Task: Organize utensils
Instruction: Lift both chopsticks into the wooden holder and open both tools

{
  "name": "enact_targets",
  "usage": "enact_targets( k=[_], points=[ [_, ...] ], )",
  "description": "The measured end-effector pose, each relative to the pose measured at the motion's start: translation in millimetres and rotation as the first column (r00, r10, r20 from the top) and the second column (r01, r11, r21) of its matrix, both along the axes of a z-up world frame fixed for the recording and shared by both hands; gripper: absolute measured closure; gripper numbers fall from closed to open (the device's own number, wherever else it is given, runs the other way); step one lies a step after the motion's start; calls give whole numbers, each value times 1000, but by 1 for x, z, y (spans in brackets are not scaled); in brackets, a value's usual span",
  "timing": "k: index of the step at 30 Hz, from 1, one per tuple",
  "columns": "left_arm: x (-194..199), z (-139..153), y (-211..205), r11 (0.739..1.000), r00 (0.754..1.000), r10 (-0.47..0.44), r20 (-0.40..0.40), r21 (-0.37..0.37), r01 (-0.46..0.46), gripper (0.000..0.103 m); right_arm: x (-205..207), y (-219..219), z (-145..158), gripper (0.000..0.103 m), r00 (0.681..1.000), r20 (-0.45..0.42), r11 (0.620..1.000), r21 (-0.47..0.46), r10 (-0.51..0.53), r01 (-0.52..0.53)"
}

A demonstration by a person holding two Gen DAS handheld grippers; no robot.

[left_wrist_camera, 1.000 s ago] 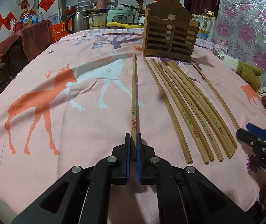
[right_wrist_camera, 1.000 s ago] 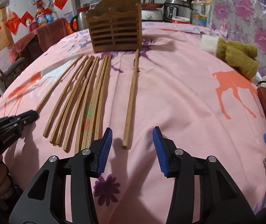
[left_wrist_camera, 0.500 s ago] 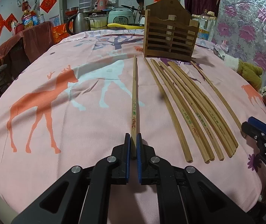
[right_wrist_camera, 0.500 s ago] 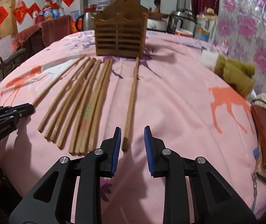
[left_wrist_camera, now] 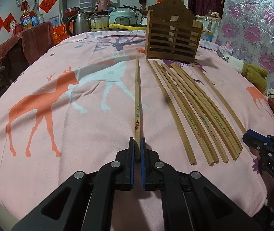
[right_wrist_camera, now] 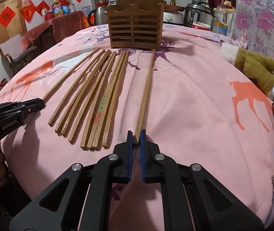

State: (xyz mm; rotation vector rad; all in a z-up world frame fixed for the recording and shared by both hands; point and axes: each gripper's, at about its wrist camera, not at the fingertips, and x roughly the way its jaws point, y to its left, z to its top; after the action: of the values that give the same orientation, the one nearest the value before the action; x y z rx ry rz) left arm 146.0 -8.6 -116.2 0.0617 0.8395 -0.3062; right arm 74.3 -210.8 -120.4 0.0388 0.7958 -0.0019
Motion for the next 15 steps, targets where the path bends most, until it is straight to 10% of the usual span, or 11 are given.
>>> enact_targets(
  k=[15],
  points=[
    [10, 115, -9, 998, 982, -64, 180, -17, 68, 97, 9, -34, 113, 97, 960, 273, 997, 57, -65, 51]
  ],
)
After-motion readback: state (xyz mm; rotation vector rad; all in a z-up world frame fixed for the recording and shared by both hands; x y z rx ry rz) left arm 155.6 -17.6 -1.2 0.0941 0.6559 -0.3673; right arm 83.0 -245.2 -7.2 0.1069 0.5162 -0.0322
